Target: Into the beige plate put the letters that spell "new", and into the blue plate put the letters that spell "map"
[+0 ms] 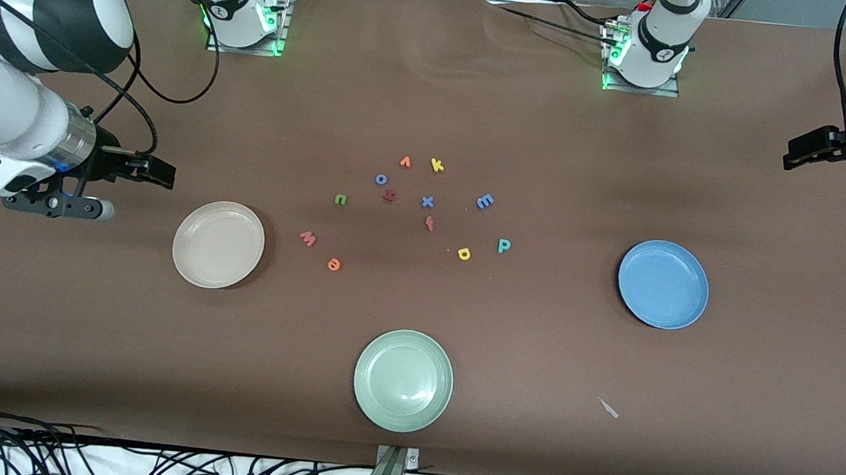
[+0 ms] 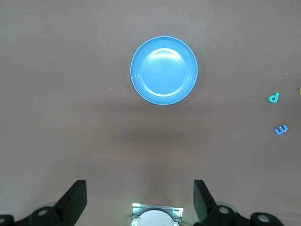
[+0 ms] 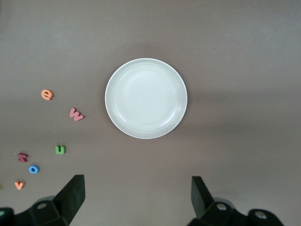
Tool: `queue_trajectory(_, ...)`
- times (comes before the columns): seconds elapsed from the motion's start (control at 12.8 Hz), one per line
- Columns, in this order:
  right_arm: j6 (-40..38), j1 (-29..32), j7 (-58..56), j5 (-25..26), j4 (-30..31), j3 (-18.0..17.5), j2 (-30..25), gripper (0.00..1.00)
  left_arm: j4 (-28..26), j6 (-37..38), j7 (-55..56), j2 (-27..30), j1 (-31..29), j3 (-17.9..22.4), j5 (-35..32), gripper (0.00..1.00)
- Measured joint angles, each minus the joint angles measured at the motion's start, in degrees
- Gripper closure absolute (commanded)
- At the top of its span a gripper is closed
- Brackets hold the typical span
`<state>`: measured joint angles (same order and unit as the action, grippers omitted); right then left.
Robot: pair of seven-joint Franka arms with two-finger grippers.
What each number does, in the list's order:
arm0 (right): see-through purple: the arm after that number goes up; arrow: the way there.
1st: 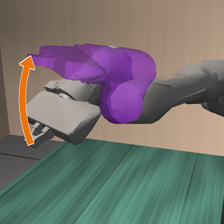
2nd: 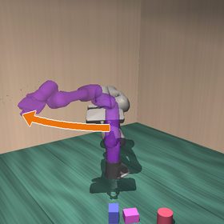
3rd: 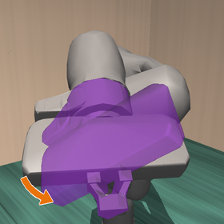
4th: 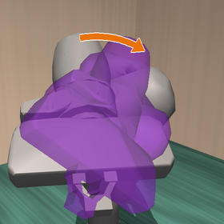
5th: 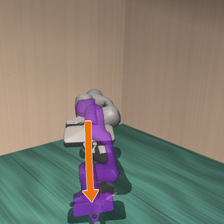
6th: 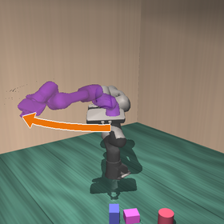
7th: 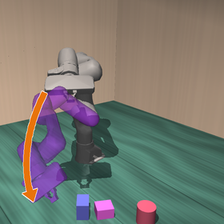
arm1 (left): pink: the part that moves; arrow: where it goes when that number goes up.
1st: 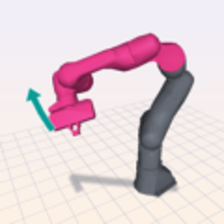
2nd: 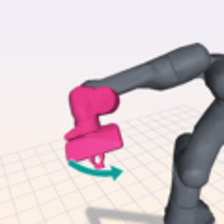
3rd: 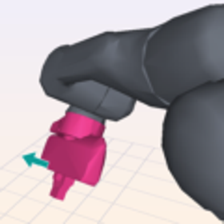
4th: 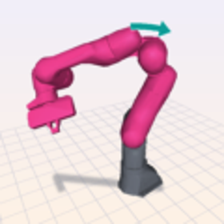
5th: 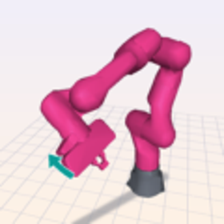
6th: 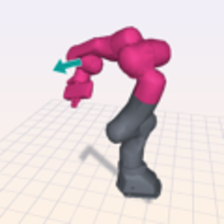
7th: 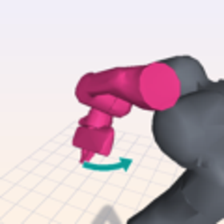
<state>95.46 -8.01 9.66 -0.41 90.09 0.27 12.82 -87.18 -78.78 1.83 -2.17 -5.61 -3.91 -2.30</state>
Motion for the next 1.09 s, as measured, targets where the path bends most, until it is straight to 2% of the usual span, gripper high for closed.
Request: queue_trajectory(1.09,0.0,0.1,0.0,0.9,-3.9,0.0,0.8,0.0,0.0,0.0,0.0,0.0,-0.1,0.0,0.0,0.0)
